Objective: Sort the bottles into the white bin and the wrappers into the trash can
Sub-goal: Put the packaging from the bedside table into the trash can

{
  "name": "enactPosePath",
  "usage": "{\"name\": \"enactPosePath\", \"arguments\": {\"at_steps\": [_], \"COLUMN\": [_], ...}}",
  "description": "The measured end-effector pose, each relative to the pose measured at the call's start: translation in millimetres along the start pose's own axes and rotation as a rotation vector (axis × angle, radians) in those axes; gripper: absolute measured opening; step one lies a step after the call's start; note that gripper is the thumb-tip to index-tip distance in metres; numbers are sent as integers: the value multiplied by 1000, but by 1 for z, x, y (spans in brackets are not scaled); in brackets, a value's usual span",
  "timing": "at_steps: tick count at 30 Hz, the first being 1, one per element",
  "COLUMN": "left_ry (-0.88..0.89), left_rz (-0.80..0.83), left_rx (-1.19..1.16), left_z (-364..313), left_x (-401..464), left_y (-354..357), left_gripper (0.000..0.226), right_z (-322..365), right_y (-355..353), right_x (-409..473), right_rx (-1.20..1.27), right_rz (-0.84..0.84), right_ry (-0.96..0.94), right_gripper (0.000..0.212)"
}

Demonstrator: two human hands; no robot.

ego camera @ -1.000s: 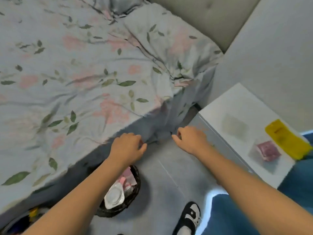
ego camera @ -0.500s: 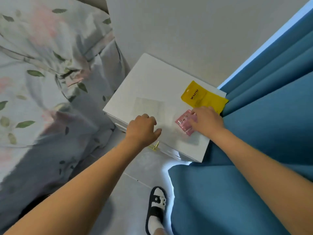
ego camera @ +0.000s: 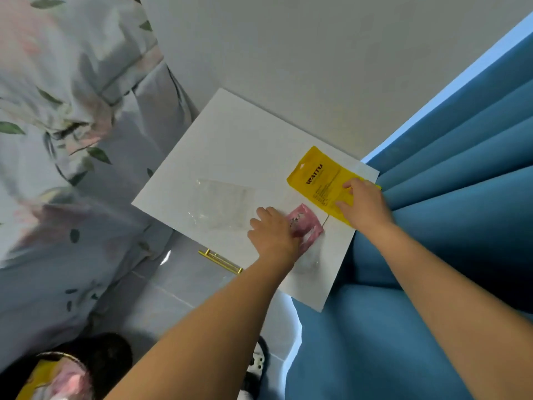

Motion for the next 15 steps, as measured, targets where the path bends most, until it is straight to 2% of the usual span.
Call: {"name": "enactPosePath", "arguments": {"at_steps": [8,11,15], "left_ry": [-72,-54,-31], "left_rz": [123,207,295], "left_rx": [-246,-302,-478], "left_z": [7,8,17], "left_x": [16,16,16], "left_y": [-4,-2,1], "left_gripper": [84,67,45], "right_z": [12,20,22], "right_y": [2,-3,-5], "right_x": [22,29,47], "right_rx": [-17,-46,-79], "right_rz": [36,17,36], "right_ry": [-30,-32,-36], "right_gripper": [44,49,69]}}
Point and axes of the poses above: each hand's wrist, its own x-axis towards the middle knuckle, its own y-axis out of the palm, z = x × y, the point moved 3 cm from there along x, towards the middle knuckle, and after that the axes turned 5 degrees about x, right-handed, at the moved point
